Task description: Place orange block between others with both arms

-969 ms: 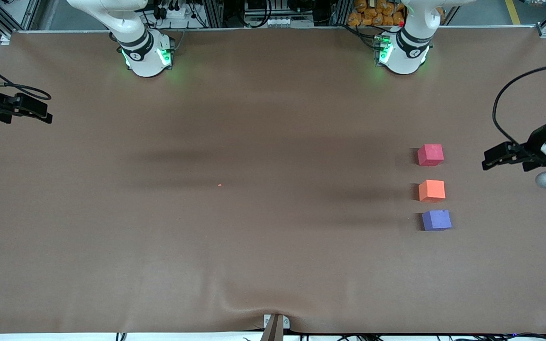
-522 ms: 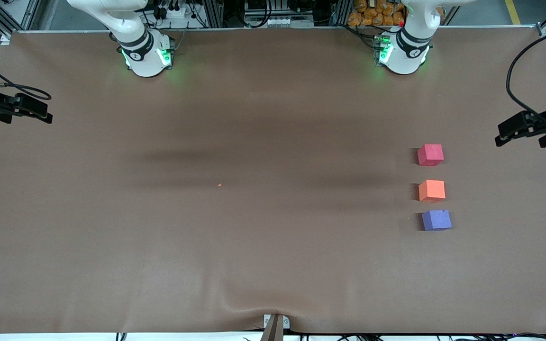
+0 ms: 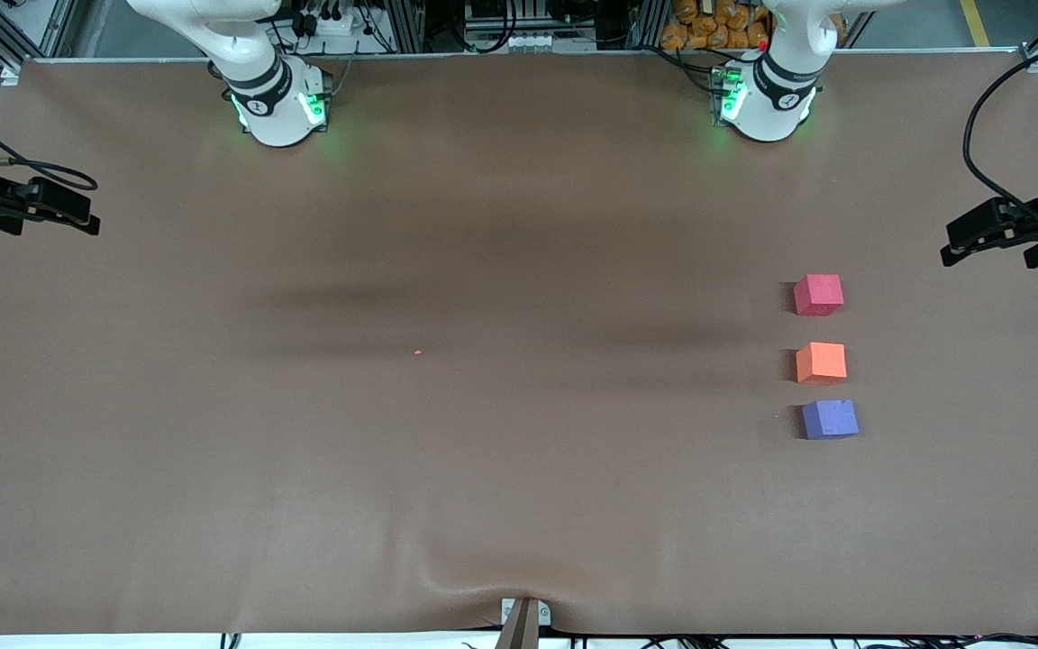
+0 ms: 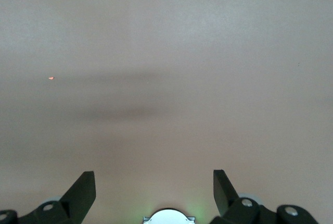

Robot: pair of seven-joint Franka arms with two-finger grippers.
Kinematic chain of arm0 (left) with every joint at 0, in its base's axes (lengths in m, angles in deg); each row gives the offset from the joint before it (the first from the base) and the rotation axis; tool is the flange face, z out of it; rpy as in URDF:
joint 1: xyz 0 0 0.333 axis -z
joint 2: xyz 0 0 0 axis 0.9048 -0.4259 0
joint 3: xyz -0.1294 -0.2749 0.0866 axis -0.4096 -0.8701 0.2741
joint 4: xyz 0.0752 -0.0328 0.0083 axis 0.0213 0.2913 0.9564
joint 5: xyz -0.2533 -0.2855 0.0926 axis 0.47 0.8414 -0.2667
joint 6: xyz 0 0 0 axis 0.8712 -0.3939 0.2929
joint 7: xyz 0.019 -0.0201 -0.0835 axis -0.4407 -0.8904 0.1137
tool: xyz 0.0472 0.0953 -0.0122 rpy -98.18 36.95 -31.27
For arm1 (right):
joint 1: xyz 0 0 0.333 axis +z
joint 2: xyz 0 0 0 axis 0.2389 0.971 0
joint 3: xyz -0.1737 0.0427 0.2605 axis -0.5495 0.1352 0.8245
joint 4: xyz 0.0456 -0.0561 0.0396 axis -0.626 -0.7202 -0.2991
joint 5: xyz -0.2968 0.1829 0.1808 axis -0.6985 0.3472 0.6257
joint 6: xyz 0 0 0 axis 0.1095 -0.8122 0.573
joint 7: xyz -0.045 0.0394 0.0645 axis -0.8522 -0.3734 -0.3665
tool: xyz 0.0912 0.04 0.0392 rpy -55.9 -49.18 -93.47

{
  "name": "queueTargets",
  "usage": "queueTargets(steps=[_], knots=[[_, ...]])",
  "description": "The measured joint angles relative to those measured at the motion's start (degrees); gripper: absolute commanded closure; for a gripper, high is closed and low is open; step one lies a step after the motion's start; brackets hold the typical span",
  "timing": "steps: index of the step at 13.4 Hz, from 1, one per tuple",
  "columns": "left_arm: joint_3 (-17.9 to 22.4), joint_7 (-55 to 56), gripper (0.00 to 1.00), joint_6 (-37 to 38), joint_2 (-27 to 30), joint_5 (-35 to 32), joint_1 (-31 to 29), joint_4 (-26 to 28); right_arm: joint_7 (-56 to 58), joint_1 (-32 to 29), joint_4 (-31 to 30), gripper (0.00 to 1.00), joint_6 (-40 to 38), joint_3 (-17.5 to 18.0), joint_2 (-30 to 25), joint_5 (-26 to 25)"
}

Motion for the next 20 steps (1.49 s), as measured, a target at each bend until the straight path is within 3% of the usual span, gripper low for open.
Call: queueTargets(steps=[7, 20], knots=[[-0.23, 4.94, 0.0, 2.21, 7.02, 0.03, 2.48, 5.4, 0.0, 0.0, -0.07, 0.0, 0.0, 0.0, 0.0, 0.0], [-0.32, 4.94, 0.0, 2.8, 7.14, -0.95, 2.39, 5.41, 0.0, 0.0, -0.08, 0.0, 0.0, 0.0, 0.0, 0.0]])
